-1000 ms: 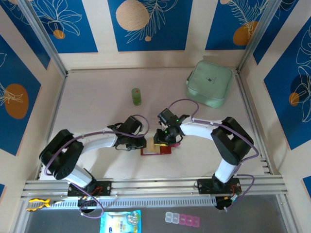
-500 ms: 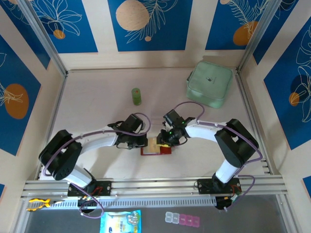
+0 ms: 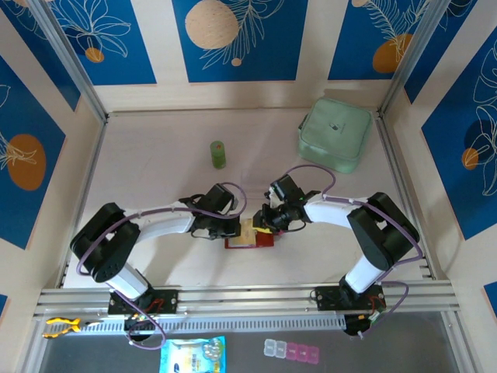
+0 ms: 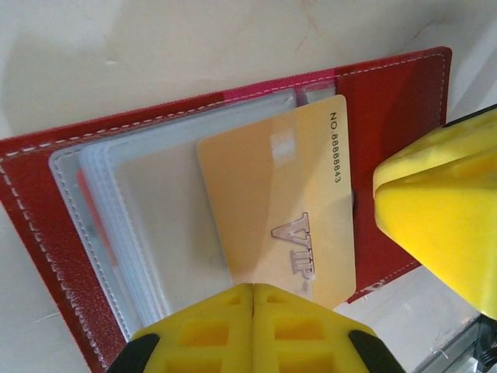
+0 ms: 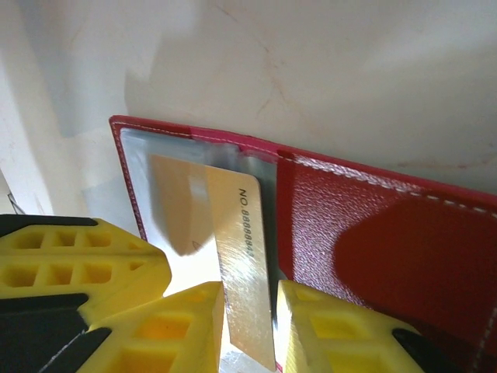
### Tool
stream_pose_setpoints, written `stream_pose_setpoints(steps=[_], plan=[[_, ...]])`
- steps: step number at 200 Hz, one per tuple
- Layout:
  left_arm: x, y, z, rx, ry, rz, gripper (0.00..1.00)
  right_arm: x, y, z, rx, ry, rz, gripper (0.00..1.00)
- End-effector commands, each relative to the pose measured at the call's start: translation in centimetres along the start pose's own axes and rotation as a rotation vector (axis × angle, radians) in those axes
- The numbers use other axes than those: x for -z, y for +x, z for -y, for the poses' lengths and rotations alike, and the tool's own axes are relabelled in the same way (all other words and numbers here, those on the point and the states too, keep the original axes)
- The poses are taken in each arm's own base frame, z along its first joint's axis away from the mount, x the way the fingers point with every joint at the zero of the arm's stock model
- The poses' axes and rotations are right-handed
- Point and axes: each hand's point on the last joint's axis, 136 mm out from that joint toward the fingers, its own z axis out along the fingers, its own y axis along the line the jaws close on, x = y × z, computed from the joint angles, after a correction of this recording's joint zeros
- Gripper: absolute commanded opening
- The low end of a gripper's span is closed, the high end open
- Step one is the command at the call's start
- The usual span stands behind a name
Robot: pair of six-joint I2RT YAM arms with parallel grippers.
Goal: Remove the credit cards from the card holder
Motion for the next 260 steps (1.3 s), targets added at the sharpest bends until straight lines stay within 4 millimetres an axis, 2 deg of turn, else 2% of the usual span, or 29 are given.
stream_pose_setpoints(steps=[1, 90, 188, 260], plan=[[-0.4, 0.2, -0.7, -0.007, -0.044, -0.015, 0.03, 0.0, 0.5, -0.2, -0.004, -0.032, -0.027, 0.25], [-0.7, 1.0, -2.1, 0.015, -0.091, -0.030, 0.02, -1.1, 1.1, 1.1, -0.038, -0.017, -0.064, 0.23], [-0.7, 1.0, -1.9, 0.018, -0.078, -0.026, 0.02, -1.3, 1.1, -0.5, -0.025, -0.135, -0.075, 0.18], [-0.2, 1.0, -2.1, 0.019, -0.083, -0.007, 0.02, -0.7, 1.2, 0.5, -0.030, -0.101, -0.047, 0.10]])
